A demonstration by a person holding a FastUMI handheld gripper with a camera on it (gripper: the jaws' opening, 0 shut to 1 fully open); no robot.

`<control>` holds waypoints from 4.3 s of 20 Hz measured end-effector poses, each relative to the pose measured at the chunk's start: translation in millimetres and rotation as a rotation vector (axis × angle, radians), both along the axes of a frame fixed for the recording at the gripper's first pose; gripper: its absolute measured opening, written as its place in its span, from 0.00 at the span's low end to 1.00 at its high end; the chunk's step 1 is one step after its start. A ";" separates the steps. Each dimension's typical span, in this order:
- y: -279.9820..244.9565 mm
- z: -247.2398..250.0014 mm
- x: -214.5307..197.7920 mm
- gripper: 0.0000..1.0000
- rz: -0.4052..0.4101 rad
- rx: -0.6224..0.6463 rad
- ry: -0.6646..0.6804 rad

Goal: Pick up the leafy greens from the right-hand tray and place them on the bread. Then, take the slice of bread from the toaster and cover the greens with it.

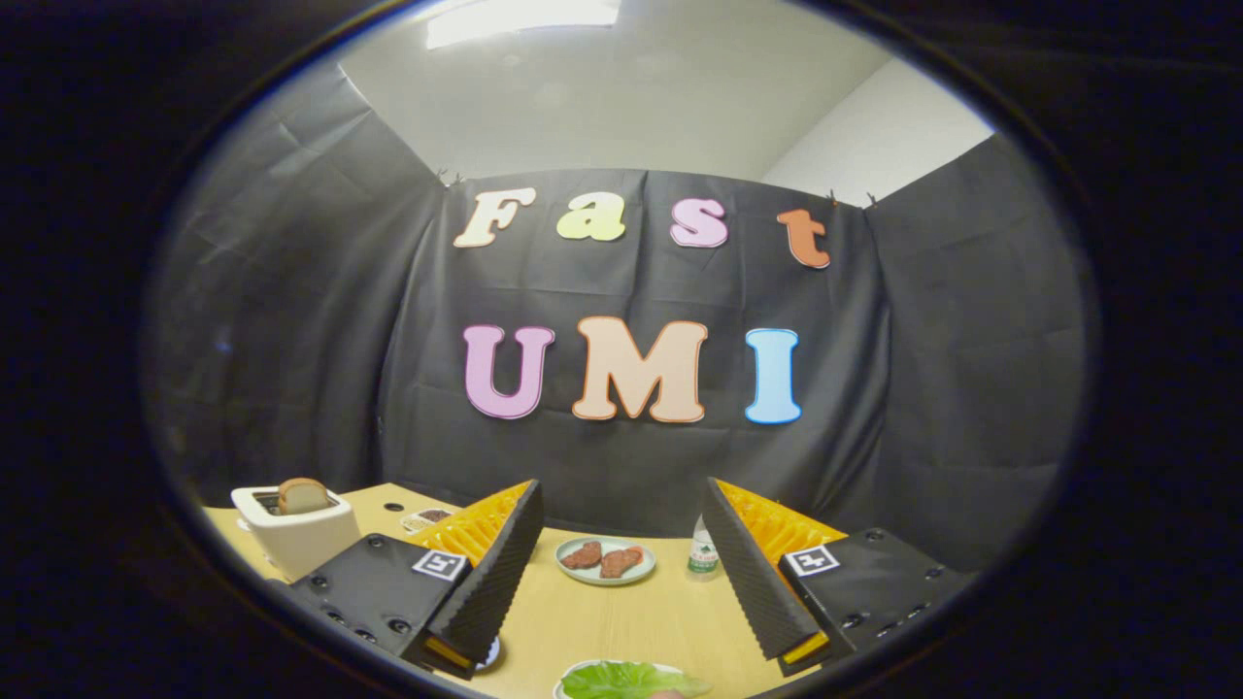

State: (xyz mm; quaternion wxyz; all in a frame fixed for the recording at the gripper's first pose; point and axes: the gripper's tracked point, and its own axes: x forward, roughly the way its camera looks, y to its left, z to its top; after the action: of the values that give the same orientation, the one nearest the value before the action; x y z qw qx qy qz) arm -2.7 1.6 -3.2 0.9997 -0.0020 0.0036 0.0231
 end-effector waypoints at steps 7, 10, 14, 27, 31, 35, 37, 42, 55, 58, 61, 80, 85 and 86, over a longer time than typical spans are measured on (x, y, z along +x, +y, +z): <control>-9.5 0.7 4.8 1.00 -0.011 0.001 -0.001; -10.2 0.7 5.3 1.00 -0.008 0.004 0.000; -14.0 -1.2 3.6 1.00 -0.005 0.003 0.005; -15.6 -34.6 9.5 1.00 0.187 -0.055 0.107; -25.5 -56.3 15.1 1.00 0.250 -0.085 0.156; -28.6 -102.5 11.3 1.00 0.360 -0.113 0.285; -30.3 -125.4 9.9 1.00 0.413 -0.144 0.347; -29.9 -180.9 6.3 1.00 0.535 -0.178 0.493; -8.0 -304.7 -10.1 1.00 0.763 -0.284 0.794; -7.9 -323.2 -19.1 1.00 0.806 -0.315 0.854; -8.1 -337.8 -27.0 1.00 0.834 -0.331 0.905; -0.5 -355.8 -47.2 0.40 0.843 -0.371 1.028; 1.0 -349.7 -48.1 0.07 0.822 -0.392 1.009; 2.1 -345.5 -47.5 0.07 0.821 -0.391 1.004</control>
State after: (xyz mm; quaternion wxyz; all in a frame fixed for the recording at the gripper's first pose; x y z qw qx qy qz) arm -50.2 3.8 -348.7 0.7683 -0.1732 0.4705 0.3978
